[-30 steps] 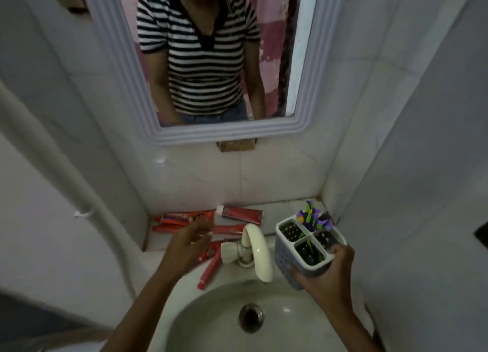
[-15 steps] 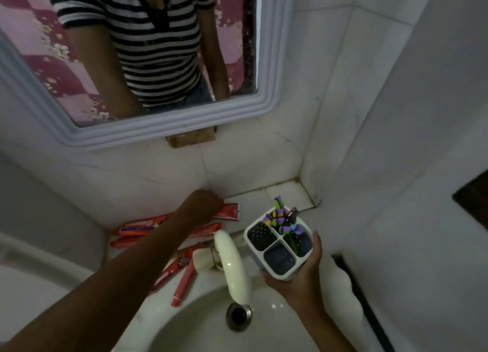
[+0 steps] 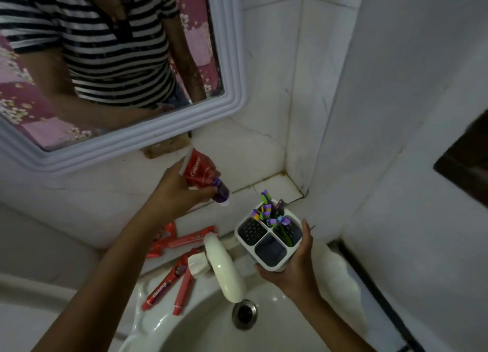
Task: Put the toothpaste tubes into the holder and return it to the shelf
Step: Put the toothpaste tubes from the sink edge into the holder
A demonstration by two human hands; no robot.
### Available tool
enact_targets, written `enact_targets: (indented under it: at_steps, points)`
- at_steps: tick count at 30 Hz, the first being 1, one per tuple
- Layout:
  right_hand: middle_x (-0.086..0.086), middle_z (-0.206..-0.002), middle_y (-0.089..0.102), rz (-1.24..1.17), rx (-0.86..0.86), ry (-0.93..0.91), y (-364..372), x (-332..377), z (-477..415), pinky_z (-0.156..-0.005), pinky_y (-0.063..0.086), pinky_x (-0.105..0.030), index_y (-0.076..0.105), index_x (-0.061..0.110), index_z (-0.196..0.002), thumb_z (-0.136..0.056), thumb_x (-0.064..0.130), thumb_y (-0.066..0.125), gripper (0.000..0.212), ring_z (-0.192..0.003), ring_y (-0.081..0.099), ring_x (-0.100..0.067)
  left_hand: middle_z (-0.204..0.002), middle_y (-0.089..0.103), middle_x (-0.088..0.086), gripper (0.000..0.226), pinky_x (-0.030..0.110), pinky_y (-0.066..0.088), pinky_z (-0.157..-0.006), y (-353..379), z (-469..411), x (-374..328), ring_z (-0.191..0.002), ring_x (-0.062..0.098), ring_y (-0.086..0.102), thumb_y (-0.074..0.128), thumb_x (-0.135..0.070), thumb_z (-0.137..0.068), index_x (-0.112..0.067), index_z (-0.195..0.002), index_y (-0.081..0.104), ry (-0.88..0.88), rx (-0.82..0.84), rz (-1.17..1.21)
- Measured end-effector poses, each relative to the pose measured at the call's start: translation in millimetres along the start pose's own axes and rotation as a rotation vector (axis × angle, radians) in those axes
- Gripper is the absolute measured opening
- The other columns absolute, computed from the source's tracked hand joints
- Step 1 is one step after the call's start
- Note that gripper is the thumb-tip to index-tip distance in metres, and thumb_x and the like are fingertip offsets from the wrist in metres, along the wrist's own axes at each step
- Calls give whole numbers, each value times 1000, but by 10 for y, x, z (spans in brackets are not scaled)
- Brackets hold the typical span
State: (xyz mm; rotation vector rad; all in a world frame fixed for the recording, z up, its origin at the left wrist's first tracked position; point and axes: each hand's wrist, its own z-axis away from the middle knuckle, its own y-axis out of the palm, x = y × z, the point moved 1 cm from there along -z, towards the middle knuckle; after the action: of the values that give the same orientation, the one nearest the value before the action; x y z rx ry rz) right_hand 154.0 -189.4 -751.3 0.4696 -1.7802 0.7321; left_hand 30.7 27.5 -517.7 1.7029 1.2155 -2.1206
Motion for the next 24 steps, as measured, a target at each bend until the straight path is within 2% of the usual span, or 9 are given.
enact_targets:
  at_steps: [2,3,6,8,11,13,17,21,24]
  points:
    - [-15,-159,38,6,-7,-4,0,6,-20,-114,49,-44,10,20,-161,-50,31,101,144,-146,48,-22,-107,70,6,45,33,62,-80,70,91,-144,-102,13,69,76,9,-73,-8,-111,57,22,127,87]
    - [-15,-159,38,6,-9,-10,0,8,-24,-114,49,-46,10,19,-161,-51,31,101,143,-146,48,-23,-108,70,11,46,36,62,-80,124,111,-159,-104,18,69,77,9,-72,-5,-110,57,29,183,89]
    - [-13,-157,39,14,-19,-6,-6,11,-29,-114,49,-39,7,38,-160,-51,32,101,145,-145,49,-19,-111,68,18,47,43,60,-87,352,102,-56,-107,25,68,77,6,-66,-4,-108,58,1,301,97]
    - [-11,-157,38,13,-22,14,-8,-19,-40,-113,50,-47,6,41,-160,-48,31,103,148,-145,49,-21,-110,69,17,45,47,59,-88,498,68,74,-105,29,68,78,4,-66,-7,-107,62,-30,327,36]
    - [-11,-158,36,22,-5,18,-28,-66,-71,-112,50,-51,8,38,-161,-46,30,104,150,-146,47,-24,-100,74,9,34,44,57,-88,654,-6,235,-93,26,70,81,-5,-70,-11,-102,71,52,340,-268]
    - [-12,-158,35,27,9,16,-32,-90,-77,-112,50,-51,8,31,-162,-47,30,104,150,-147,45,-25,-97,74,4,24,40,58,-86,702,-37,287,-87,19,72,78,-2,-73,-13,-95,76,106,321,-385]
    - [-13,-157,36,26,5,-4,-20,-87,-56,-114,50,-39,7,35,-161,-48,30,103,148,-146,46,-25,-85,75,2,15,38,60,-76,707,-62,223,-75,15,72,75,0,-73,-15,-76,79,158,270,-538]
    - [-12,-157,34,4,8,-2,-24,-109,-57,-114,50,-40,9,28,-161,-48,29,102,146,-146,46,-26,-84,78,3,17,32,60,-77,523,-75,295,-76,15,73,76,-2,-74,-17,-83,78,100,333,-492]
    - [-13,-157,34,-2,22,-4,-21,-105,-59,-114,49,-33,9,24,-161,-49,27,102,146,-146,47,-25,-92,77,5,20,34,59,-82,240,-101,602,-82,16,72,75,-4,-78,-18,-93,74,5,182,-460]
